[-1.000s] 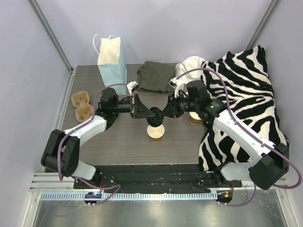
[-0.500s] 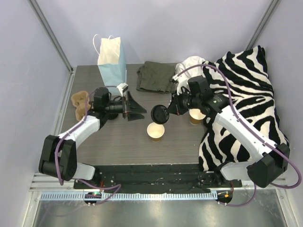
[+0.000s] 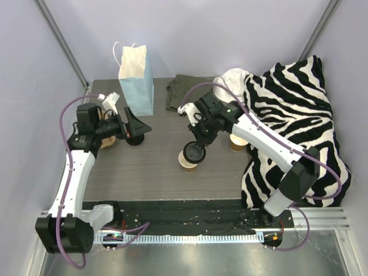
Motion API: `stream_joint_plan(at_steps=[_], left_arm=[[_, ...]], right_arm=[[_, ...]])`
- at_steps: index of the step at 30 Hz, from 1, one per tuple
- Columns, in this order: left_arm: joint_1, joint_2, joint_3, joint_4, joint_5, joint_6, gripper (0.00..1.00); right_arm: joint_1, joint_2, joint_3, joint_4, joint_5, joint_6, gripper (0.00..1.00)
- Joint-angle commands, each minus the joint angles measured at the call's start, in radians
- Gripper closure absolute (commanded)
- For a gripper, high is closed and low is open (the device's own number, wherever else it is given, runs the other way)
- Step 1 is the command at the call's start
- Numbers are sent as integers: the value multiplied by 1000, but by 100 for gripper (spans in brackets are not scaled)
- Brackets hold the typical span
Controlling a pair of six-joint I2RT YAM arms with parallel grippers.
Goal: Pack the takeout coffee
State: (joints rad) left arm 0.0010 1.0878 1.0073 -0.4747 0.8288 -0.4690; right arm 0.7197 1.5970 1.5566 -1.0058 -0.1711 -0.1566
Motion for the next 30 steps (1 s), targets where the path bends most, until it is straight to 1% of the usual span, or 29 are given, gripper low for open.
stream_joint_plan(at_steps=[1, 5, 12, 20, 30], left_arm=[[47, -63, 24, -131, -85, 116, 0], [54, -74, 48, -140, -79, 115, 1], [65, -68, 31, -97, -8, 81, 0], [77, -75, 10, -74, 32, 52, 0], [88, -97, -16, -39, 62, 24, 0]], right_arm=[[61, 52, 124, -105, 47, -77, 99], [63, 135, 183, -120, 44, -84, 99], [64, 198, 203, -125, -4, -101, 99], [69, 241, 223, -125, -11, -112, 99], [69, 256, 212, -102, -18, -121, 99]])
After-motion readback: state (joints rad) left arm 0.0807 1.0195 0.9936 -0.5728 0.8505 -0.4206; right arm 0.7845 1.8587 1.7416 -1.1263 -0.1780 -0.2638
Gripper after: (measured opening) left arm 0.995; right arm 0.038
